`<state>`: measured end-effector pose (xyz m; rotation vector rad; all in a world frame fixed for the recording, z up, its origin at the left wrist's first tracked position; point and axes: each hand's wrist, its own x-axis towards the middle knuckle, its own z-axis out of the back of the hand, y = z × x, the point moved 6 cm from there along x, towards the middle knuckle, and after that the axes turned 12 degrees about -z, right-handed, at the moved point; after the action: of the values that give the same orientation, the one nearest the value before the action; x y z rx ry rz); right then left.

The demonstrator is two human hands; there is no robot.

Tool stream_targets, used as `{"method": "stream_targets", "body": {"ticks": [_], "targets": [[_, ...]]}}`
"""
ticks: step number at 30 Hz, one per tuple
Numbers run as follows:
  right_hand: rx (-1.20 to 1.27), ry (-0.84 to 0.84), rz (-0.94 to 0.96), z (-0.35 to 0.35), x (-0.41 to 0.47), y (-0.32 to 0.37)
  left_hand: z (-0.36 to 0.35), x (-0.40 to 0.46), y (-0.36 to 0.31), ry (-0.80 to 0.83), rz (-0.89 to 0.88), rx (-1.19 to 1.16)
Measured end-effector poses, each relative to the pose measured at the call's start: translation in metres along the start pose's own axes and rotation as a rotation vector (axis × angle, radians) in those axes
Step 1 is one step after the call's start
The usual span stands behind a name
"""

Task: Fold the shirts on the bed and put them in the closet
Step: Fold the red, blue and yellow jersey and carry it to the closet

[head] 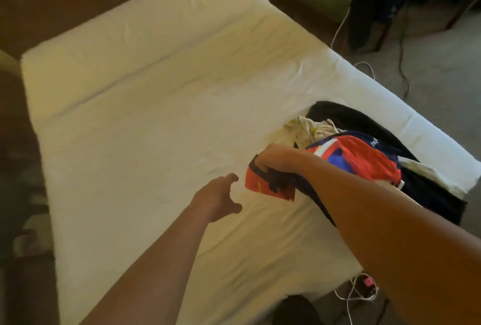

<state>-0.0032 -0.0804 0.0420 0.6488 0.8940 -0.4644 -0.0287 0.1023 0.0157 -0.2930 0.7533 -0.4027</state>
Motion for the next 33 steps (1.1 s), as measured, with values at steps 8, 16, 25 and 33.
{"method": "stream_targets", "body": {"ticks": [8, 16, 25, 33], "targets": [[-0.218, -0.040, 0.332, -0.123, -0.139, 0.153, 0.010, -0.191, 0.103, -0.297, 0.064, -0.244], [-0.395, -0.054, 0.697, -0.207, -0.303, 0.274, 0.068, -0.353, 0.161, -0.768, -0.063, -0.651], [-0.107, -0.270, 0.938, -0.166, -0.409, 0.342, 0.192, -0.512, 0.158, -1.218, -0.077, -0.682], [0.257, -0.377, 1.207, -0.093, -0.486, 0.378, 0.319, -0.599, 0.050, -1.456, -0.216, -0.576]]}}
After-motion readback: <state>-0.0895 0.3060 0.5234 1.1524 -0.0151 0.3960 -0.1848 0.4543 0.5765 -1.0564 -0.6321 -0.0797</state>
